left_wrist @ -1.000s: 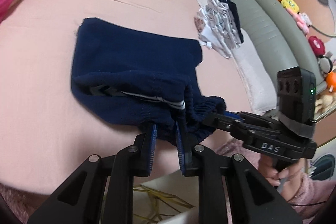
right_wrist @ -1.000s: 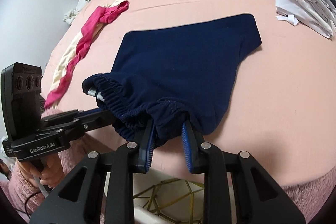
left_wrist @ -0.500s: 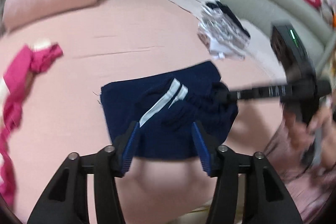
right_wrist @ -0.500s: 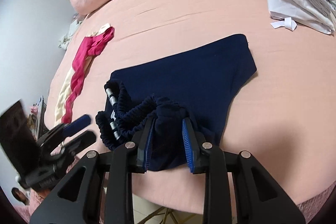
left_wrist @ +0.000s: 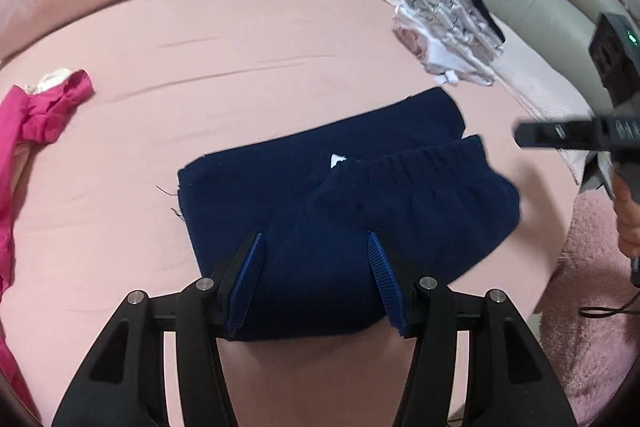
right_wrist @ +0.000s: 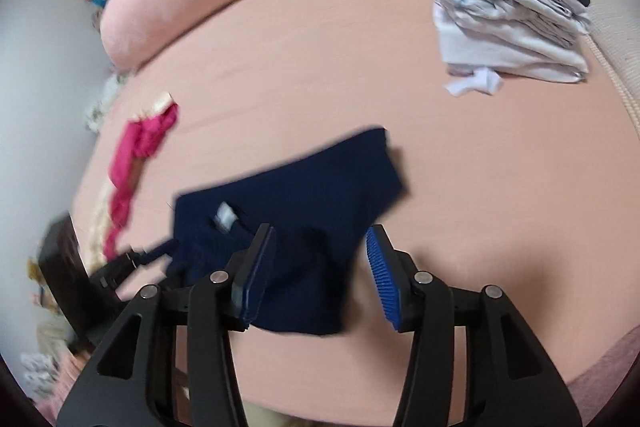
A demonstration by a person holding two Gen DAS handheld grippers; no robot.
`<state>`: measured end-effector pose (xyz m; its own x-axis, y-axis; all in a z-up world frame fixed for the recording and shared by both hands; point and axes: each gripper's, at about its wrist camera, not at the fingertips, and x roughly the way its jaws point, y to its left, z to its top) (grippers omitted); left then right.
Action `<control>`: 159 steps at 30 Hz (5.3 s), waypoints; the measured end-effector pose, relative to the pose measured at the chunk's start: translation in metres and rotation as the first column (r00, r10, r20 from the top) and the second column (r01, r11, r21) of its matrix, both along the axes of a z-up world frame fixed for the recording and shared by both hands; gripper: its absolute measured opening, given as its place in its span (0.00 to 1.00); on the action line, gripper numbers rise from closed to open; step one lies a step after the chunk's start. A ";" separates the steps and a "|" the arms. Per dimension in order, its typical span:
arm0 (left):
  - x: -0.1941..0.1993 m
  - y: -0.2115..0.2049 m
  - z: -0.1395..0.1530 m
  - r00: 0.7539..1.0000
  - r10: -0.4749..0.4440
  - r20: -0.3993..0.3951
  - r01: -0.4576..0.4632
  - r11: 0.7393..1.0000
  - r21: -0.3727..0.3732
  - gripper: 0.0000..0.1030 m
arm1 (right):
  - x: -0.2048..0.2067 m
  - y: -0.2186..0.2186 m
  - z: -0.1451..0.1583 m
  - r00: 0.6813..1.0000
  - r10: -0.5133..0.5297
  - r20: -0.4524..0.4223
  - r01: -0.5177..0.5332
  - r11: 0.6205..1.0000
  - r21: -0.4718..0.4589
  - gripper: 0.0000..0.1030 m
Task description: Fold clothes
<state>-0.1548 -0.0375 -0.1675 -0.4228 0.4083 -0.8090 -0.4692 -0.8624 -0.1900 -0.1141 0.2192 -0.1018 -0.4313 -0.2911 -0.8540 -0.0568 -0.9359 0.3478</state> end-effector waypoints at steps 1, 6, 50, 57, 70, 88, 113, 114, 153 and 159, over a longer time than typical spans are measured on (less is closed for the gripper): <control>-0.001 0.000 -0.003 1.000 0.011 0.003 -0.011 1.000 -0.001 0.58 | 0.003 0.000 -0.003 1.000 0.021 0.014 -0.022 1.000 0.020 0.49; 0.006 -0.001 -0.008 0.999 0.041 0.009 -0.042 0.998 0.037 0.39 | 0.001 -0.033 -0.025 0.985 0.159 0.058 -0.164 0.983 0.086 0.57; 0.003 -0.050 -0.022 0.948 0.278 0.155 -0.307 0.928 0.210 0.35 | -0.035 -0.027 -0.070 0.999 0.015 0.051 -0.013 0.999 -0.034 0.32; 0.046 -0.054 -0.015 0.931 0.303 0.203 -0.339 0.925 0.170 0.24 | -0.017 -0.041 -0.043 0.998 0.026 0.050 -0.027 0.999 0.018 0.15; 0.102 -0.043 0.034 0.938 0.345 -0.018 -0.341 0.933 0.119 0.44 | 0.094 -0.021 -0.032 0.996 0.029 0.079 -0.038 0.993 0.108 0.35; 0.078 0.007 0.008 0.980 0.192 -0.046 -0.194 0.979 -0.054 0.39 | 0.055 -0.029 -0.039 0.997 0.072 -0.015 -0.066 0.969 0.238 0.32; 0.087 -0.007 0.015 0.960 0.274 -0.059 -0.279 0.956 -0.094 0.39 | 0.072 -0.063 -0.029 0.991 0.126 -0.040 -0.119 0.982 0.148 0.33; 0.086 -0.004 0.015 0.962 0.268 -0.062 -0.273 0.958 -0.092 0.39 | 0.068 -0.067 -0.030 0.989 0.140 -0.039 -0.132 0.979 0.154 0.33; 0.083 -0.036 -0.004 0.921 0.385 0.057 -0.381 0.922 -0.074 0.61 | 0.077 -0.027 -0.044 0.997 0.058 0.052 -0.063 0.993 0.100 0.48; 0.087 -0.069 0.003 0.884 0.449 0.132 -0.462 0.883 0.086 0.61 | 0.080 -0.013 -0.045 0.998 0.030 0.053 -0.032 0.999 0.042 0.55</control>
